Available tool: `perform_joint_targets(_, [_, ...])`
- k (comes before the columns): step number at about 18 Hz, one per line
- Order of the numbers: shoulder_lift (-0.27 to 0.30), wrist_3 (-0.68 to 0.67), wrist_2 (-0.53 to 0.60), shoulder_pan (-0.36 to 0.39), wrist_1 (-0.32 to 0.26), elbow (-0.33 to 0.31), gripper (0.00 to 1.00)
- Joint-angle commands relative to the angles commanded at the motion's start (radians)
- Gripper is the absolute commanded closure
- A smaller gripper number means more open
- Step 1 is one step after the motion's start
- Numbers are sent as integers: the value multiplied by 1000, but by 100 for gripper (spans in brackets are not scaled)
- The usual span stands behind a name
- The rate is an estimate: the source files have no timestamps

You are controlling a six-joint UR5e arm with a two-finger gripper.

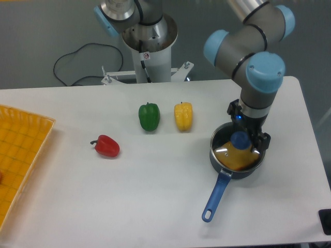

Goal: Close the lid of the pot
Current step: 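Open the gripper and raise it off the lid knob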

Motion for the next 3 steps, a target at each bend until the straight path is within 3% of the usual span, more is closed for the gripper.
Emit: perform_joint_targets(3, [40,2,23,-3,-55,-2,0])
